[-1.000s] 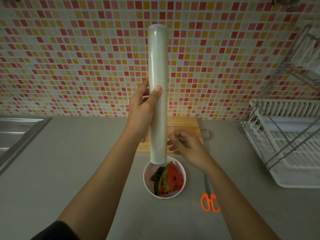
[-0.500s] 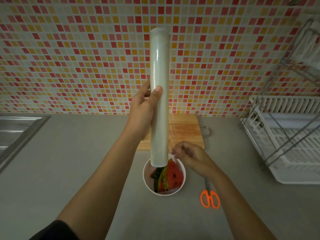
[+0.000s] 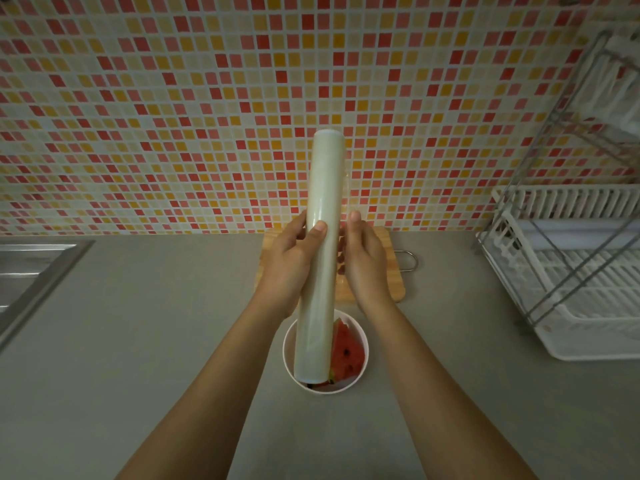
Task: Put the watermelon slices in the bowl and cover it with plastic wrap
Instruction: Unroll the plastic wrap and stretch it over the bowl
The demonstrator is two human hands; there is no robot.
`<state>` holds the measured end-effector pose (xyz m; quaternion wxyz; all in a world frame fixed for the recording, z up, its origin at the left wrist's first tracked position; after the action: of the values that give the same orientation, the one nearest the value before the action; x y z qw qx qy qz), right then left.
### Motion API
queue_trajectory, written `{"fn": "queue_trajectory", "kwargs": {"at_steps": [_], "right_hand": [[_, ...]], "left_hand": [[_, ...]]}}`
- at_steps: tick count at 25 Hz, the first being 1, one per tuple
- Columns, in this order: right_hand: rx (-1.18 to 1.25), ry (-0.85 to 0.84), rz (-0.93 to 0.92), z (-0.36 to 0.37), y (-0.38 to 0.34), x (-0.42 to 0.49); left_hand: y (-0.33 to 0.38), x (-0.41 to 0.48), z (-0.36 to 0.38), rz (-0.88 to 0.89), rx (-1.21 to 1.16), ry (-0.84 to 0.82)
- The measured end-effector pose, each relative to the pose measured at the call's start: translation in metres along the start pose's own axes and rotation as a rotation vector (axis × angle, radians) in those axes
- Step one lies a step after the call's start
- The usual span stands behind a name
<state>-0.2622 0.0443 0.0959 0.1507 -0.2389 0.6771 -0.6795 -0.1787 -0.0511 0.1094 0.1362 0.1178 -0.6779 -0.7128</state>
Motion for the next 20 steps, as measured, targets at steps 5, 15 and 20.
{"fn": "queue_trajectory", "kwargs": {"at_steps": [5, 15, 20], "right_hand": [[-0.084, 0.108, -0.090, -0.009, -0.001, -0.002], [-0.246, 0.160, -0.005, -0.030, 0.032, -0.015], [-0.257, 0.178, 0.010, -0.035, 0.041, -0.017]], "left_hand": [[-0.010, -0.005, 0.002, -0.048, 0.067, 0.064], [-0.039, -0.022, -0.014, -0.176, 0.201, 0.216], [-0.051, -0.028, -0.011, -0.223, 0.105, 0.174]]}}
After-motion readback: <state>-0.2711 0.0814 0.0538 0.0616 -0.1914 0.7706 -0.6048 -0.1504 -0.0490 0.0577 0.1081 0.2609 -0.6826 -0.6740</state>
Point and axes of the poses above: each hand's wrist, its own x-axis towards the middle knuckle, its own z-axis out of the palm, y = z × x, the point moved 9 cm from there along x, towards the middle knuckle, and after that the axes turned 12 degrees about -y, right-handed, at the moved point
